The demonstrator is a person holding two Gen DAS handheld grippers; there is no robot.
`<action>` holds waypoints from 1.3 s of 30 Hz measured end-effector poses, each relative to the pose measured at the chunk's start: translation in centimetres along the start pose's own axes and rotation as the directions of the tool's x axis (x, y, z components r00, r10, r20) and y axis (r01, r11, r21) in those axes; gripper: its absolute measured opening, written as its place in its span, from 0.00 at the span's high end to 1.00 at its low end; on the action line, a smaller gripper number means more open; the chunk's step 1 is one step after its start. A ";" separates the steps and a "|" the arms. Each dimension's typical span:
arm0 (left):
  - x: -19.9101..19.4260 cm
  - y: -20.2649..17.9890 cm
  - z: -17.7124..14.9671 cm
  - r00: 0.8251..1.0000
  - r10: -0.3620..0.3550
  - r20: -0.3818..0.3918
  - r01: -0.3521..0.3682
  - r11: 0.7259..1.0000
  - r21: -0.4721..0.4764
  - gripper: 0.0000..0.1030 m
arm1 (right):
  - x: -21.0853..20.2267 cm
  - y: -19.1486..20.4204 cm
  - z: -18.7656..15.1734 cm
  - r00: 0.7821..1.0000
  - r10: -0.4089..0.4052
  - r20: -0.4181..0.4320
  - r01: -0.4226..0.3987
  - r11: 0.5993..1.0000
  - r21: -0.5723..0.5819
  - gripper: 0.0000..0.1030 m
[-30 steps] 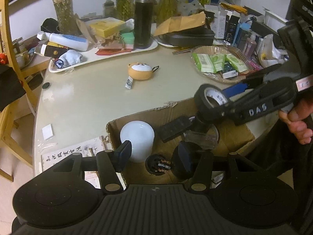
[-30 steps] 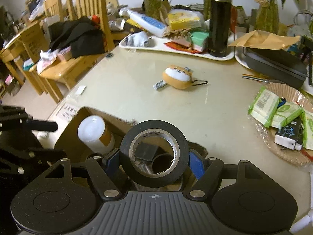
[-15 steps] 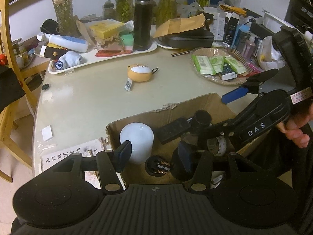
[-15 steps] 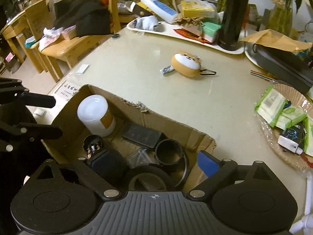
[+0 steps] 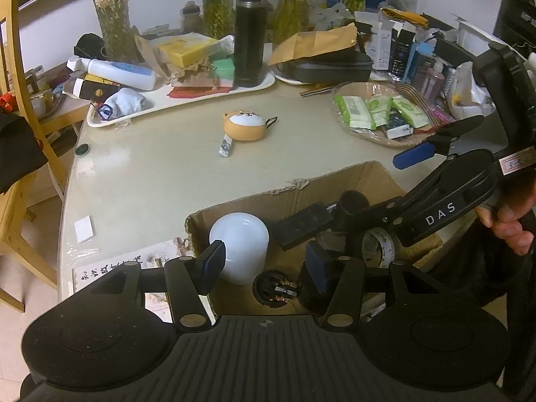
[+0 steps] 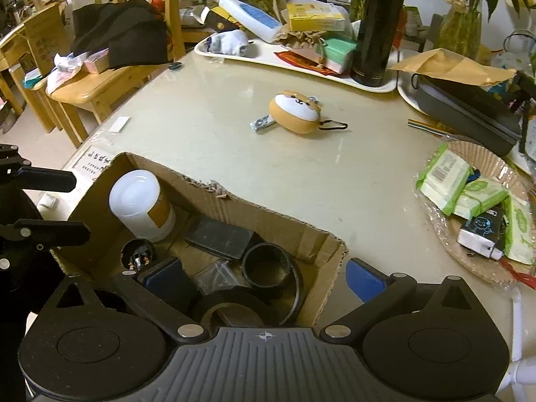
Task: Organize rigid objects
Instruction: 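Lower the black case into the box and open the left tool while the right tool releases the tape roll, then withdraw both tools and reach the right tool toward the orange dog-face pouch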
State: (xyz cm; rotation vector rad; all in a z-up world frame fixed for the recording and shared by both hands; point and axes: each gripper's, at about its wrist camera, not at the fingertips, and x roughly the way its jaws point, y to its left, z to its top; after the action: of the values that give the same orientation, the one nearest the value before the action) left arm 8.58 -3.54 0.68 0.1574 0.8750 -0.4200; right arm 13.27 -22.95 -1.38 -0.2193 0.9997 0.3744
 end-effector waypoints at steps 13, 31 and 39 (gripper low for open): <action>0.6 -0.3 1.5 1.000 -0.015 0.028 0.015 1.000 -0.004 0.49 | 0.3 -1.6 1.2 0.998 -0.046 0.043 0.043 0.997 0.062 0.00; -1.0 0.5 8.5 0.989 -0.004 0.151 0.005 1.000 -0.002 0.49 | 1.3 -5.8 3.3 0.994 -0.063 0.094 0.044 0.981 0.189 0.00; -0.2 0.4 9.2 0.991 0.005 0.131 -0.011 0.999 0.045 0.49 | 1.4 -5.5 4.2 0.987 -0.076 0.142 0.056 0.989 0.140 0.00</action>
State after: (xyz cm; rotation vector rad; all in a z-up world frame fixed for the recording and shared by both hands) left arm 15.17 -5.90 6.71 0.1730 0.7360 -0.4378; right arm 19.39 -26.27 -0.31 -0.0998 0.8664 0.2568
